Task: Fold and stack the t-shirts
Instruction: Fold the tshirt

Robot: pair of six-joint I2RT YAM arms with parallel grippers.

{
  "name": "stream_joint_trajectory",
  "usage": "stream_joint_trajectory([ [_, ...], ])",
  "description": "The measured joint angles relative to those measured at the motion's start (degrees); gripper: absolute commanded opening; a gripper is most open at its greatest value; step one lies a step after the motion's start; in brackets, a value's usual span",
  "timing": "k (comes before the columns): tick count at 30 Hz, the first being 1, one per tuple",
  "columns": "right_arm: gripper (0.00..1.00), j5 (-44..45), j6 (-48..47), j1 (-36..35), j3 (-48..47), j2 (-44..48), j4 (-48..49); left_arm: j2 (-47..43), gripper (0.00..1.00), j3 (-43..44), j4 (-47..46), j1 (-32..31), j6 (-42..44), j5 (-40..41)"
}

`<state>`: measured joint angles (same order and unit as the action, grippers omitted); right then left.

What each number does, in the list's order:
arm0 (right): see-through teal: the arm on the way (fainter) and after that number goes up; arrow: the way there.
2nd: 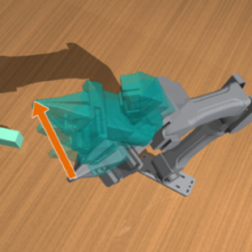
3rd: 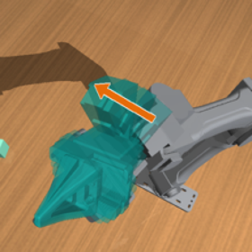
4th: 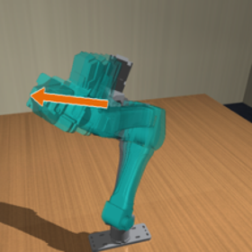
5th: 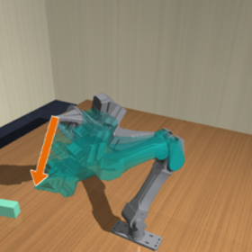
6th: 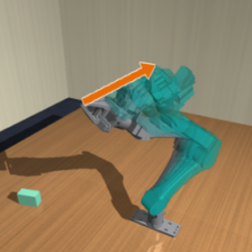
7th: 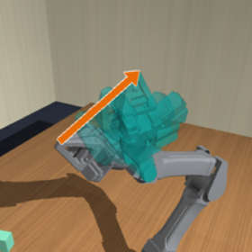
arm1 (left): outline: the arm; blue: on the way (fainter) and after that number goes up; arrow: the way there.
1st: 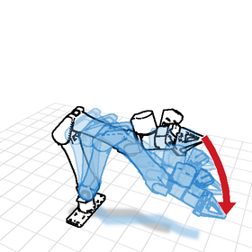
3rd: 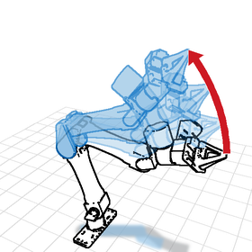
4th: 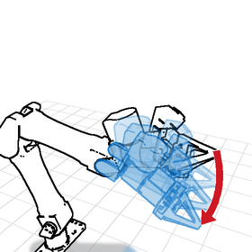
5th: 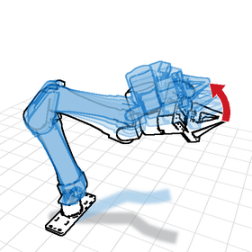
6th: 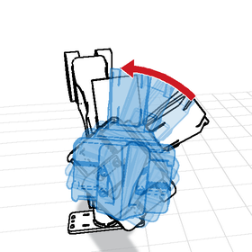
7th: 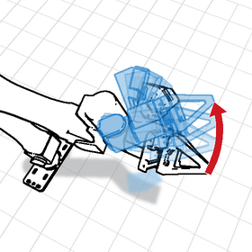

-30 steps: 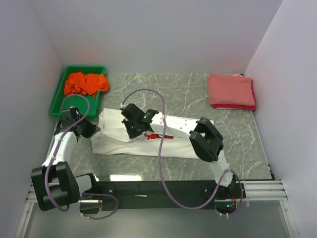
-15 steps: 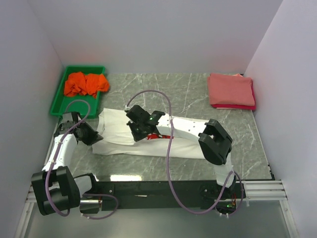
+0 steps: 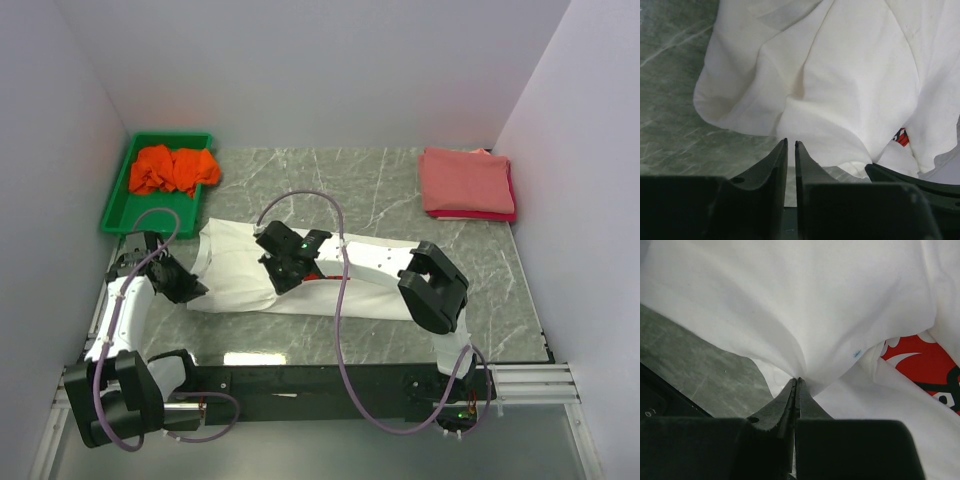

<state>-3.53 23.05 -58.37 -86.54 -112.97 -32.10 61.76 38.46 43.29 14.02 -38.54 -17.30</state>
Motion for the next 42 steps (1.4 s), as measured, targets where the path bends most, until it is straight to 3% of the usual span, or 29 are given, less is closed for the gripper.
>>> stream_joint_trajectory([
  [5,0.29,-0.2,-0.1,-0.2,0.0,0.0,-0.9,-2.2,0.43,0.1,1.7,0.0,0.1,1.9],
  [8,0.37,0.1,-0.2,-0.3,0.0,0.0,-2.2,-3.6,0.52,1.2,3.2,0.0,-0.2,3.5],
  [14,0.39,1.9,0.1,0.7,1.2,1.3,-3.5,-3.9,0.55,7.7,1.7,0.0,-1.2,4.9],
  [18,0.39,3.2,0.5,4.2,6.3,6.9,-3.5,0.2,0.55,9.2,-2.4,-1.5,-2.4,4.4],
  [25,0.39,4.9,0.5,17.1,12.4,14.0,-2.1,9.3,0.55,10.8,-8.1,-12.5,-4.9,3.5],
  [32,0.39,4.4,0.5,29.2,13.0,11.9,0.6,21.2,0.53,11.3,-14.8,-15.2,-6.3,0.9],
  [42,0.38,0.6,2.2,36.2,15.7,5.9,2.1,36.2,0.51,17.2,-17.4,-16.7,-5.4,-0.3],
])
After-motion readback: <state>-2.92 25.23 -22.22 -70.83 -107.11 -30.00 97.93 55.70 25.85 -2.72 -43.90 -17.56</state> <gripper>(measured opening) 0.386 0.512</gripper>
